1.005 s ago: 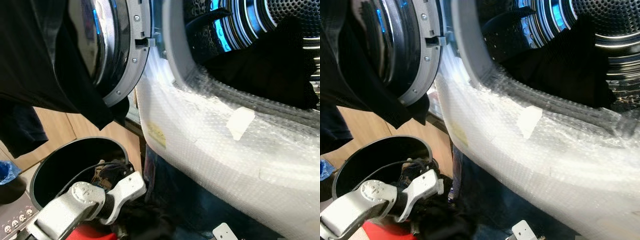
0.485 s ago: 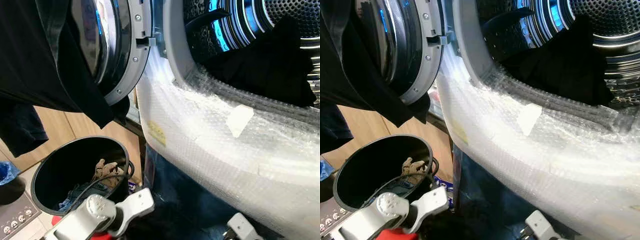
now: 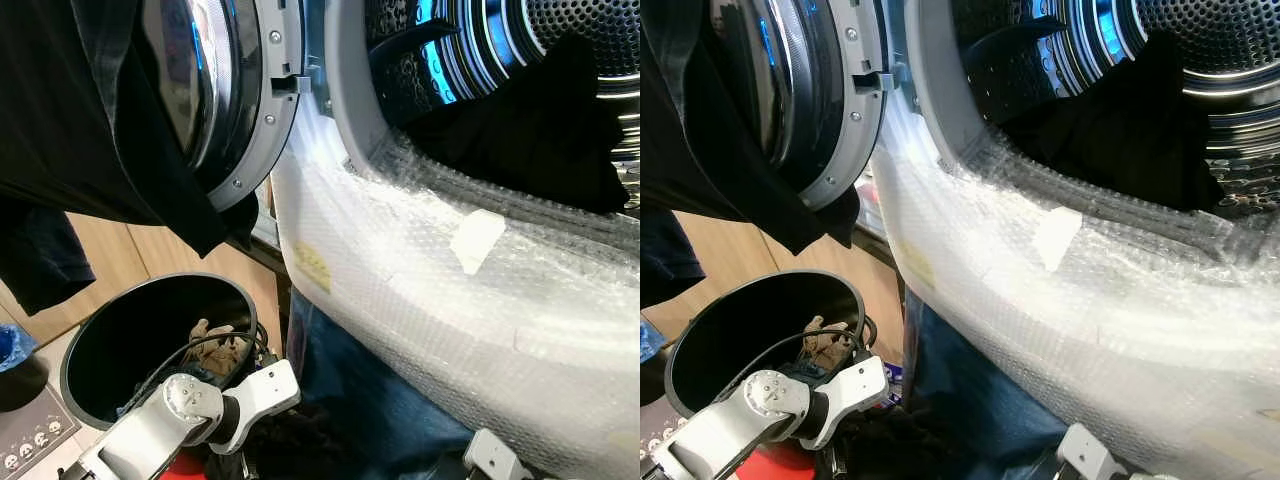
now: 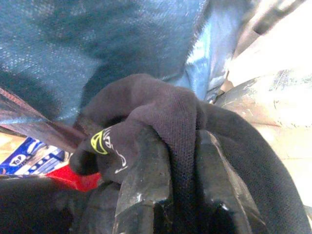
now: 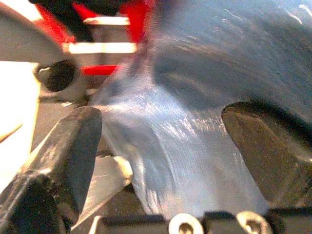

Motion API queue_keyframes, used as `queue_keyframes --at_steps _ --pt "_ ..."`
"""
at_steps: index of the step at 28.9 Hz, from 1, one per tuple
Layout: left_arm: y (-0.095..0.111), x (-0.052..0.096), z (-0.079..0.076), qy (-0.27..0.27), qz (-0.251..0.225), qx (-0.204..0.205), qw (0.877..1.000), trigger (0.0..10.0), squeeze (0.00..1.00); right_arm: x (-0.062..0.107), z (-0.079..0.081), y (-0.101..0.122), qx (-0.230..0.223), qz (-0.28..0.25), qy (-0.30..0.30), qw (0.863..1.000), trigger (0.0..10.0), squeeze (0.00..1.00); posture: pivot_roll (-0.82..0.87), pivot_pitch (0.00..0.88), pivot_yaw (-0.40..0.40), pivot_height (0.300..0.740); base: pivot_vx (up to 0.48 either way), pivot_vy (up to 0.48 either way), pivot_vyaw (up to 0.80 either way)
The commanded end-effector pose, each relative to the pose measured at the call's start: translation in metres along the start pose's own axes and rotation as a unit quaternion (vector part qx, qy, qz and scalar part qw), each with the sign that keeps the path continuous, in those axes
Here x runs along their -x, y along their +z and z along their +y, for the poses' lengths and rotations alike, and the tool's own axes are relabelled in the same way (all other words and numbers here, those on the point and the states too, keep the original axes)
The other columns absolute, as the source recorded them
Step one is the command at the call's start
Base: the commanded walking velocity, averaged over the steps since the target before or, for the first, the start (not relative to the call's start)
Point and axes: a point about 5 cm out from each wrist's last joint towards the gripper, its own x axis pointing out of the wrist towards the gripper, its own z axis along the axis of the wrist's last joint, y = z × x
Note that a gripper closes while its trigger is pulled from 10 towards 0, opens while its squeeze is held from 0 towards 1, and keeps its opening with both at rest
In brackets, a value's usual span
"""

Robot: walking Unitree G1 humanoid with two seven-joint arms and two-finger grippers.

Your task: Clothes washing

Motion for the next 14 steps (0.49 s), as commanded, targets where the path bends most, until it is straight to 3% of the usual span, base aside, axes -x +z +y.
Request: queue_keyframes --at_steps 1,3,5,7,14 --pt "0.003 0.005 0.002 0.006 -0.008 0.000 1.000 0.0 0.00 -0.002 0.006 0.007 0.026 -0.006 0.037 0.999 10.0 0.00 0.18 0.000 -0.014 0.740 0.000 0.000 0.00" --pt "0.002 0.007 0.003 0.011 -0.008 -0.001 1.000 0.0 0.00 -0.008 0.033 0.008 0.051 -0.011 0.125 0.991 10.0 0.00 0.18 0.000 -0.018 0.740 0.000 0.000 0.00" --pt "0.002 0.007 0.003 0.011 -0.008 -0.001 1.000 0.0 0.00 -0.008 0.033 0.008 0.051 -0.011 0.125 0.991 10.0 0.00 0.18 0.000 -0.018 0.740 0.000 0.000 0.00" --pt "0.004 0.008 0.005 0.013 -0.014 -0.003 1.000 0.0 0.00 -0.009 0.046 0.016 0.059 -0.031 0.161 0.985 10.0 0.00 0.17 0.000 -0.016 0.740 0.000 0.000 0.00" --pt "0.011 0.010 0.007 0.000 -0.033 -0.005 0.999 0.0 0.00 0.009 0.061 0.038 0.081 -0.072 0.221 0.969 10.0 0.00 0.17 0.000 -0.015 0.740 0.000 0.000 0.00"
